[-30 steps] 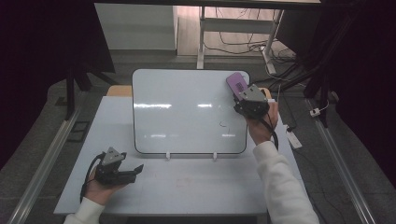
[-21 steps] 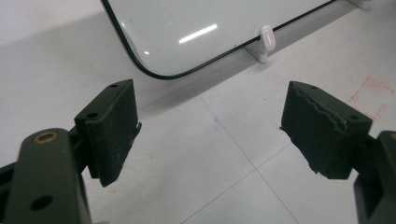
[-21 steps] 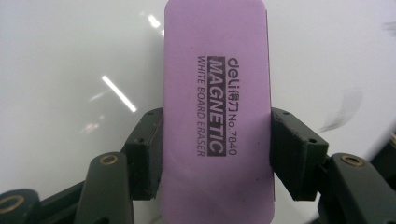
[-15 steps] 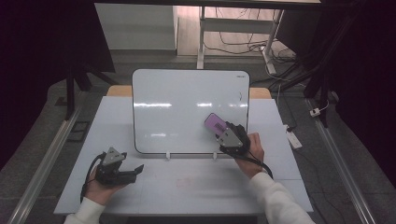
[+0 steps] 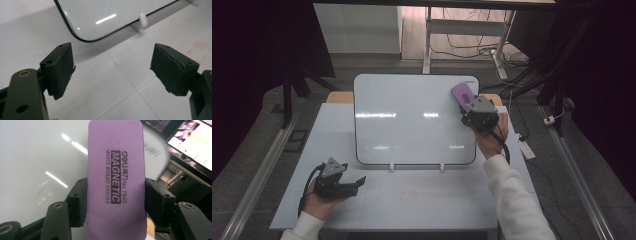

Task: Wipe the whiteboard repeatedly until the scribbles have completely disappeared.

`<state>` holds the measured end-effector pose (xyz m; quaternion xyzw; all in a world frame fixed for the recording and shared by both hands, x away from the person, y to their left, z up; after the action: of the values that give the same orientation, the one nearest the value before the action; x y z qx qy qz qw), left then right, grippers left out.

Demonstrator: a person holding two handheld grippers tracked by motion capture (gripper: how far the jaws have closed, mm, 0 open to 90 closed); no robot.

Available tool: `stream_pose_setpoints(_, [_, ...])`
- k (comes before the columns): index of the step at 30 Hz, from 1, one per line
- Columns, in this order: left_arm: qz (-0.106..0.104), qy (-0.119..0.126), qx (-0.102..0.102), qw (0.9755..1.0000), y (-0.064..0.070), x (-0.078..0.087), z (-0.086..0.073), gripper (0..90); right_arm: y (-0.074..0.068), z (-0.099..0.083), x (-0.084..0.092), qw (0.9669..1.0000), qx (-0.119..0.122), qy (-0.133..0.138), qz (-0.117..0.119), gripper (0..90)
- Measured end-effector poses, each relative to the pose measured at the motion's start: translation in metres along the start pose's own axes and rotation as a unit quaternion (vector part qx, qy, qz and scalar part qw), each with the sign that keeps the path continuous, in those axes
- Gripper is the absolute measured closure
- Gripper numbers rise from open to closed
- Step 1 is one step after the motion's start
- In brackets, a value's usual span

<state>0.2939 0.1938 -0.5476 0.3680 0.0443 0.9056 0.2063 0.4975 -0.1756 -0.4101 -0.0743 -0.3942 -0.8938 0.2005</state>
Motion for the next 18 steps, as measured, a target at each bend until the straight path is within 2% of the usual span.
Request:
stream_pose_setpoints(3, [-0.001,0.0,0.0,1.0,0.0,0.0,0.0,19.9,0.019,0.005,-0.005,0.9996,-0.019,0.005,-0.019,40.5])
stream_pose_setpoints(6, [-0.001,0.001,0.0,1.0,-0.001,0.0,0.0,19.9,0.028,0.006,-0.007,0.9993,-0.032,0.009,-0.02,40.5])
stream_pose_setpoints(7, [-0.001,0.001,0.001,1.0,-0.001,0.001,0.0,19.9,0.027,0.006,-0.007,0.9993,-0.027,0.01,-0.022,40.5])
stream_pose_setpoints(8, [-0.001,0.001,0.001,1.0,-0.001,0.001,0.0,19.9,0.022,0.005,-0.005,0.9996,-0.007,0.013,-0.022,40.5])
stream_pose_setpoints(9, [-0.001,0.002,0.001,1.0,-0.001,0.001,0.0,19.9,0.022,0.005,-0.005,0.9996,-0.007,0.013,-0.022,40.5])
stream_pose_setpoints(11, [-0.001,0.001,0.001,1.0,-0.001,0.0,0.0,19.9,0.013,0.002,-0.002,0.9998,0.0,0.011,-0.014,40.5])
stream_pose_setpoints(14, [-0.001,0.0,-0.001,1.0,0.0,0.0,0.0,19.9,-0.011,-0.004,0.003,0.9997,0.021,0.014,0.007,40.6])
stream_pose_setpoints(15, [-0.001,0.0,-0.001,1.0,0.0,0.0,0.0,19.9,-0.02,-0.005,0.005,0.9994,0.025,0.017,0.016,40.6])
stream_pose_setpoints(16, [-0.001,0.001,-0.001,1.0,0.0,0.0,0.0,19.9,-0.03,-0.007,0.008,0.9988,0.039,0.018,0.023,40.5])
stream_pose_setpoints(17, [-0.001,0.001,0.0,1.0,0.0,0.0,0.0,19.9,-0.05,-0.011,0.013,0.9974,0.06,0.019,0.036,40.6])
stream_pose_setpoints(18, [-0.001,0.001,0.0,1.0,0.0,0.0,0.0,19.9,-0.061,-0.014,0.016,0.9963,0.072,0.018,0.044,40.6])
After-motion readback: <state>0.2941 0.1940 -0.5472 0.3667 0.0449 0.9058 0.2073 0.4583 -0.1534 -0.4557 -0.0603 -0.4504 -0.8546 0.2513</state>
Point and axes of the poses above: each handheld gripper's, and its own axes: x roughly backward along the jaws, z roughly out of its top, y roughly to its right, the point moved 7 cm from there along -x, roughly forward along the jaws, and after that the axes turned 14 degrees about x, right-handed, at the moved point
